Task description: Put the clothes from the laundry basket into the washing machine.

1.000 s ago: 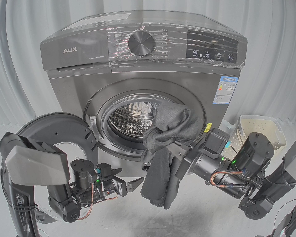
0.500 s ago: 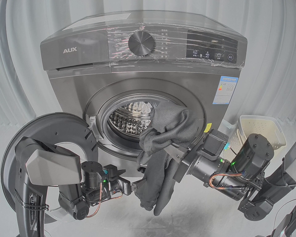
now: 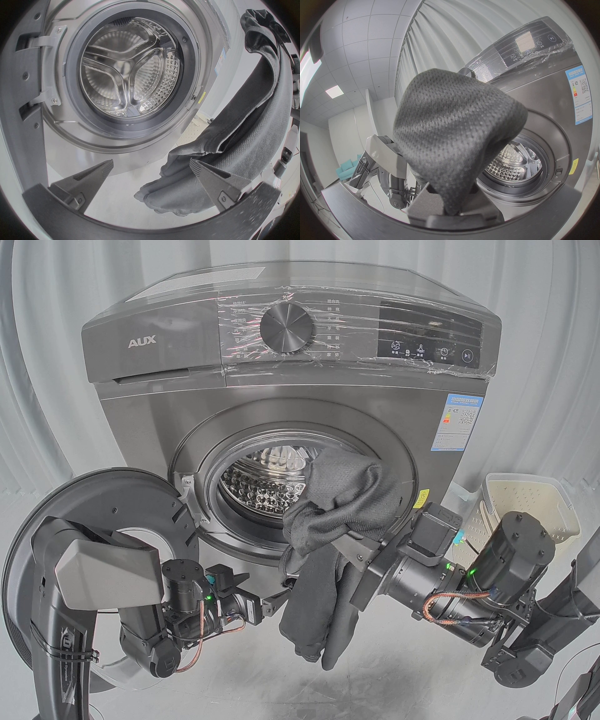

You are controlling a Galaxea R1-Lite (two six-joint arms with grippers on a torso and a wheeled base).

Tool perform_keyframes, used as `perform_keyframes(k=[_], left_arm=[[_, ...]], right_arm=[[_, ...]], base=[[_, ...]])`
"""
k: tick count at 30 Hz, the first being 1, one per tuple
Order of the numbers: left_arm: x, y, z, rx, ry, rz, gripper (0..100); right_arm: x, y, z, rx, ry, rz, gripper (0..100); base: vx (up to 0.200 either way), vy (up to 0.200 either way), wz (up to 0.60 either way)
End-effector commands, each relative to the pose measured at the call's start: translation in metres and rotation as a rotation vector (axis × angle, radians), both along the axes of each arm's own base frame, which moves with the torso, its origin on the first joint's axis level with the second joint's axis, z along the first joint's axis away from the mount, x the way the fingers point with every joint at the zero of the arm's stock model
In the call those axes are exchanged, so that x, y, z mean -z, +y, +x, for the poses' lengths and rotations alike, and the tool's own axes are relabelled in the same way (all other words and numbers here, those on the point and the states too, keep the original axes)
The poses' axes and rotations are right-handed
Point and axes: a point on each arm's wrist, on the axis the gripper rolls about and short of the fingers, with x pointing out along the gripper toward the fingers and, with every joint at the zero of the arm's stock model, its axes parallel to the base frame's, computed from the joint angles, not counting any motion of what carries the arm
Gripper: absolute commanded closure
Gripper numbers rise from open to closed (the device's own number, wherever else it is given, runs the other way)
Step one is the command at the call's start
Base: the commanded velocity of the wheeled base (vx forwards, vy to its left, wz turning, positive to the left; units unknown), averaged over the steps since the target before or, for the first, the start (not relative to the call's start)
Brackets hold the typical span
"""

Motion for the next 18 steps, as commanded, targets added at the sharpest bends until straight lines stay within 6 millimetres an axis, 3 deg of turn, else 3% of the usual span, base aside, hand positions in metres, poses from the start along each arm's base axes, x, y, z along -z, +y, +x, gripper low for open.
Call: perform_keyframes(k=[1, 11, 18], left_arm=[[0.001, -0.008, -0.001, 0.023, -0.003, -0.003, 0], [-0.001, -0.025, -0.009, 0.09, -0.01, -0.011, 0], [-0.009, -0.035, 0.006, 0.105, -0.08, -0.049, 0]], right_arm=[[0.001, 0.001, 0.001, 0.0, 0.001, -0.002, 100], [0.001, 0.001, 0.001, 0.0, 0.002, -0.003, 100], [0.002, 0.0, 0.0, 0.0, 0.004, -0.005, 100]], base=[[0.0, 0.0, 0.0], [0.0, 0.0, 0.0], [0.0, 0.0, 0.0]])
